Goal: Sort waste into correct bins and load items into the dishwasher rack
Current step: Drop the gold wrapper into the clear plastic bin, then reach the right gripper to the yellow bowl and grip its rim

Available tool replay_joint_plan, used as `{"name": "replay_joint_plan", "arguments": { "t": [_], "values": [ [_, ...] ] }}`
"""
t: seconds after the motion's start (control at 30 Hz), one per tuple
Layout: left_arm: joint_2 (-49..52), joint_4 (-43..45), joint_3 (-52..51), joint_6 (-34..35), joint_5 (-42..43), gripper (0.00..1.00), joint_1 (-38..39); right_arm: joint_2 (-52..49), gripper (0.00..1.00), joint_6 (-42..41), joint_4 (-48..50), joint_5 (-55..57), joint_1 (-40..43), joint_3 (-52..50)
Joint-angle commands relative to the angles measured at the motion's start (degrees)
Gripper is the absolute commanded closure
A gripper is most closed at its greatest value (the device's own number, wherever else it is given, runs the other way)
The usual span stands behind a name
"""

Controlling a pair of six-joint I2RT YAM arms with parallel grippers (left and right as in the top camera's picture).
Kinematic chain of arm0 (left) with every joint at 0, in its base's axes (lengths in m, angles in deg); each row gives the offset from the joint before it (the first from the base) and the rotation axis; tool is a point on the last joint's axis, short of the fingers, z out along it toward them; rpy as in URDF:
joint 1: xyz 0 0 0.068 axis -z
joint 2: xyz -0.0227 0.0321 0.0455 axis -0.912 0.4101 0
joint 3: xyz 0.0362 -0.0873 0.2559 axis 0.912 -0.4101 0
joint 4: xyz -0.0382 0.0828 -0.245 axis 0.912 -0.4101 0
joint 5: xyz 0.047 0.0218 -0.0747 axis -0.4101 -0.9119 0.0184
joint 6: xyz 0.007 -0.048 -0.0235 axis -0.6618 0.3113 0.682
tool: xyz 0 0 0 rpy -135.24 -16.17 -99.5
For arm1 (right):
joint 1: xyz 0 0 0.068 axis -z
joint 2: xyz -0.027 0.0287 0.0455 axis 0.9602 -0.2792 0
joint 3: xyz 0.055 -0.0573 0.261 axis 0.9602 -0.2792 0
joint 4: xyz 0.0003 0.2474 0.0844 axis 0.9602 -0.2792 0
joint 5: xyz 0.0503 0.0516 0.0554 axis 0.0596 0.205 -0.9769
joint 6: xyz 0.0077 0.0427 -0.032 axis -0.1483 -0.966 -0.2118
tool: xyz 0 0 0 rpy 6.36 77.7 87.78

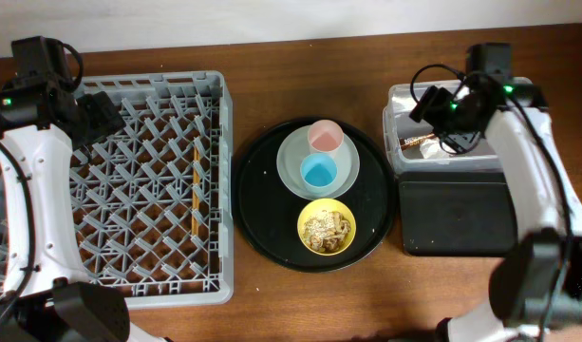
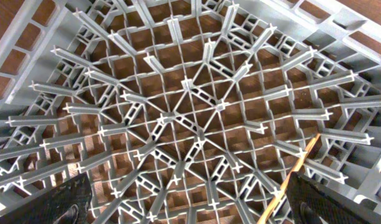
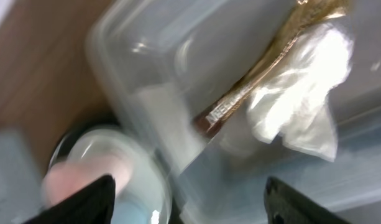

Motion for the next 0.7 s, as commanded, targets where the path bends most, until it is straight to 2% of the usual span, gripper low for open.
{"name": "replay_joint_plan", "arguments": {
  "t": [0.0,0.13,0.23,0.3,0.37,0.47,0.57,0.67],
  "values": [
    [-0.2,0.0,0.6,0.6,0.0,0.01,-0.2,10.4,0.24,9.2,-9.7,-9.6,-1.8,2.6],
    [-0.2,0.0,0.6,0.6,0.0,0.01,-0.2,15.5,0.25,13.9,-23.0,-9.5,-7.1,2.4],
    [-0.2,0.1,0.6,0.6,0.0,0.01,-0.2,15.8,0.3,14.3,-27.2,-7.8,-11.9,2.1],
    [-0.2,0.1,0.6,0.6,0.0,0.01,-0.2,15.8,0.44,14.2,-28.3,-4.3,-17.6,1.6],
    [-0.2,0.0,0.6,0.6,0.0,0.01,-0.2,15.6,0.65,13.9,-27.3,-0.1,-24.9,0.9],
    [-0.2,0.0,0.6,0.6,0.0,0.01,-0.2,15.2,0.65,13.6,-22.8,5.0,-34.6,-1.2],
    [-0.2,0.0,0.6,0.6,0.0,0.01,-0.2,15.1,0.58,13.6,-16.2,10.6,-43.8,-5.9],
    [-0.2,0.1,0.6,0.6,0.0,0.01,-0.2,14.8,0.58,12.7,-11.1,11.3,-48.1,-10.0]
  ]
}}
